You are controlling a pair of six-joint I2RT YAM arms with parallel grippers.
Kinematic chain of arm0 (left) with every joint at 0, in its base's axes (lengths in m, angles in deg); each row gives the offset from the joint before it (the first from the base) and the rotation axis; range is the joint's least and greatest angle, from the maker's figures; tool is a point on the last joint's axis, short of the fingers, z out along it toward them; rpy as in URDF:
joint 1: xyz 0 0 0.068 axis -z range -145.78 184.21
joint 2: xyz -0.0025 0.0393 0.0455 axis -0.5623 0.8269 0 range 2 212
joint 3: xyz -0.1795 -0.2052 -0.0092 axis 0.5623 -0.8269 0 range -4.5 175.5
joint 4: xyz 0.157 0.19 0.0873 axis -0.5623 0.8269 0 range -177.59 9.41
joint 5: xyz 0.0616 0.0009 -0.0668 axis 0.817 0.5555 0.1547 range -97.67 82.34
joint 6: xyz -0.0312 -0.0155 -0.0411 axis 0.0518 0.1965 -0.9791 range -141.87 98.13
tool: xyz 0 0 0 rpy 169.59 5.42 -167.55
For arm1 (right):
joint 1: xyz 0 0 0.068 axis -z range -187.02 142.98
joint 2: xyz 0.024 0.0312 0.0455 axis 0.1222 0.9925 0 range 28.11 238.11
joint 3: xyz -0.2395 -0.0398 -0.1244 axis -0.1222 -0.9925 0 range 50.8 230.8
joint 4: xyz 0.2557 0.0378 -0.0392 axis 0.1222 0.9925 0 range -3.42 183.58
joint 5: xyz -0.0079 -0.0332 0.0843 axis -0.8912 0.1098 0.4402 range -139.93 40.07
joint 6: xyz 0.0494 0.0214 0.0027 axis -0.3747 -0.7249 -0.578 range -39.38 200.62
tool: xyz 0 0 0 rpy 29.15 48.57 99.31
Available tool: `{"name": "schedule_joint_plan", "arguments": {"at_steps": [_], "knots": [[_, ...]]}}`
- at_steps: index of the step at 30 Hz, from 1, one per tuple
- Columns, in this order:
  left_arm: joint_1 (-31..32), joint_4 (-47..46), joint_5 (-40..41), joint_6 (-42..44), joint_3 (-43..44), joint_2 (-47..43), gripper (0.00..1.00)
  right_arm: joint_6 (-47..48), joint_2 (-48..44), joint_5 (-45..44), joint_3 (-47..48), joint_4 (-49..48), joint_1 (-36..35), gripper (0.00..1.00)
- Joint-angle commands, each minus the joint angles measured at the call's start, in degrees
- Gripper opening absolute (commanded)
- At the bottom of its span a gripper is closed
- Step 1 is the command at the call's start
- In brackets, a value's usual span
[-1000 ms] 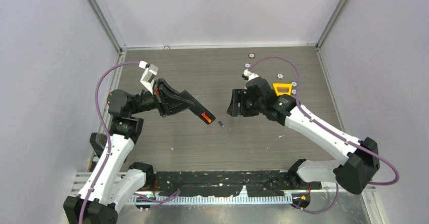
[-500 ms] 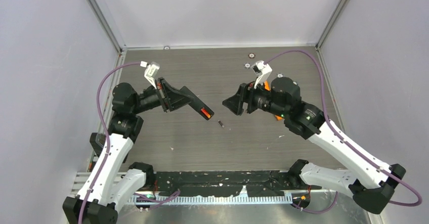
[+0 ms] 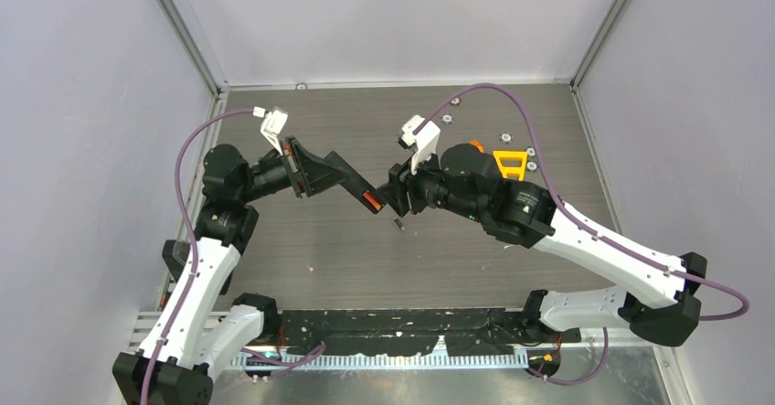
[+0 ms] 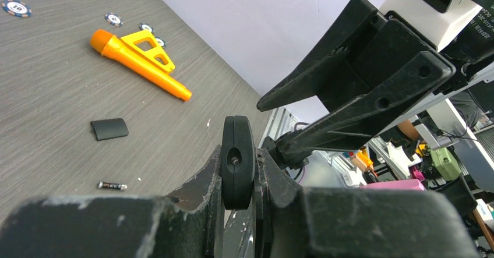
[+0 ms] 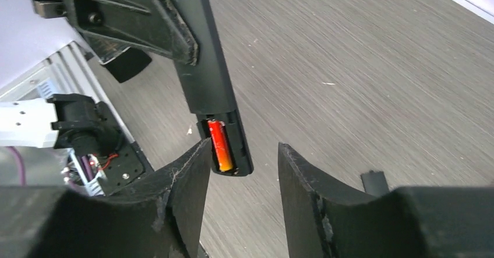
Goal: Load the batteries into the remote control
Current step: Adjust the remote control.
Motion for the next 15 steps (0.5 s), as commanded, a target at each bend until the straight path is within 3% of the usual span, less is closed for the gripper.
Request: {"name": "schedule_joint_plan", "arguments": {"at_steps": [1,9,15], "knots": [[-0.3,0.1,0.2,0.0,2.5,0.2,0.0,4.3,2.0,-5.7,4.9,1.2,-1.4,0.5],[-0.2,0.8,0.5,-1.5,3.7,1.1,0.0,6.5,5.0,-7.7,6.2,2.3,-3.2,0.48],[-0.3,0.5,0.7,-1.8,3.6,1.7,0.0,7.1,5.9,-8.1,6.1,2.8,-3.6,0.4]]}}
